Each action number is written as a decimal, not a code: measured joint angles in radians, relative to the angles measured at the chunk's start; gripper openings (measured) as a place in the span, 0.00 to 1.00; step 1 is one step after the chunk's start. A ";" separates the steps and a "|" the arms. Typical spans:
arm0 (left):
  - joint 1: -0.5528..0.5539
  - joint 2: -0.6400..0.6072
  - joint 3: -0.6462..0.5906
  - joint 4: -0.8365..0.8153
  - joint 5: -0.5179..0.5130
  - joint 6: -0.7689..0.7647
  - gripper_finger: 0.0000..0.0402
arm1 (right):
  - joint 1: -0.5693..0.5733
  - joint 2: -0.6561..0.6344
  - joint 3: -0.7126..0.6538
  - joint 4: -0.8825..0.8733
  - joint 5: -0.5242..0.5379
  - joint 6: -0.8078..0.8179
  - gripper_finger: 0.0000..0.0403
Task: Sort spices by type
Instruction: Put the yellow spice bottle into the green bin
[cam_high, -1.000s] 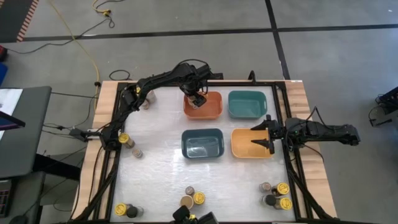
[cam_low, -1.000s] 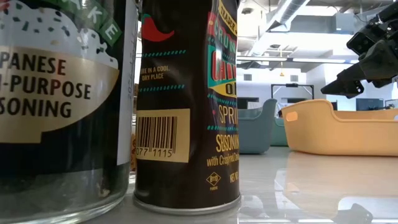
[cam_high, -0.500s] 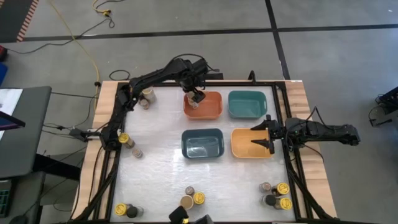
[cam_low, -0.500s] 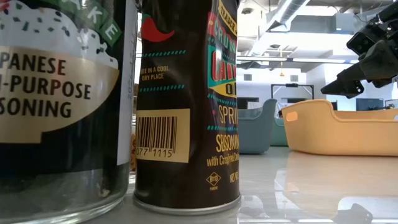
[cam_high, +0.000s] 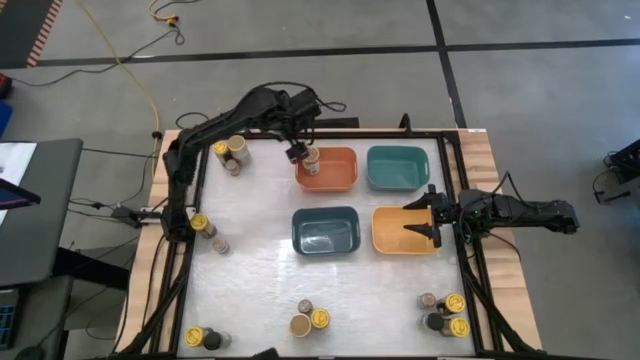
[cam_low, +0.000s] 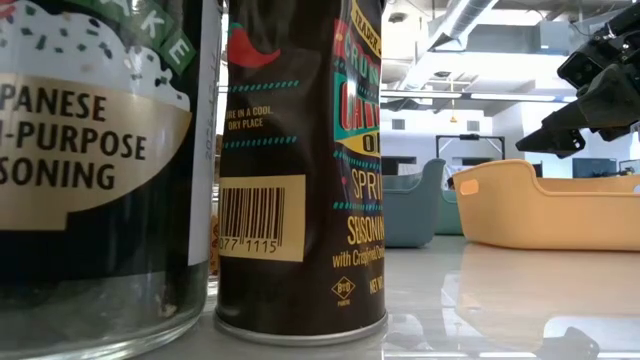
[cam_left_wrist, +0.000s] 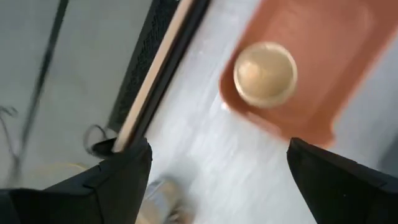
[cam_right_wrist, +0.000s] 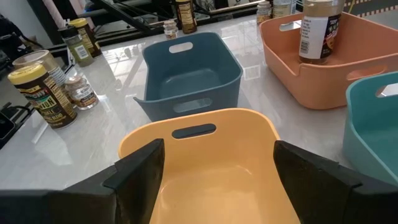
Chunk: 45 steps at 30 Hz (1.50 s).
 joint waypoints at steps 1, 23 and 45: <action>-0.007 -0.013 0.000 -0.013 0.000 0.018 0.89 | 0.000 0.000 0.000 0.000 0.000 0.000 0.82; -0.351 -0.193 -0.040 -0.104 -0.173 -0.313 0.89 | -0.016 0.000 -0.003 0.101 0.000 -0.062 0.82; -0.674 -0.732 -1.130 0.923 -0.172 -0.332 0.89 | -0.026 0.144 0.003 0.507 0.054 -0.012 0.82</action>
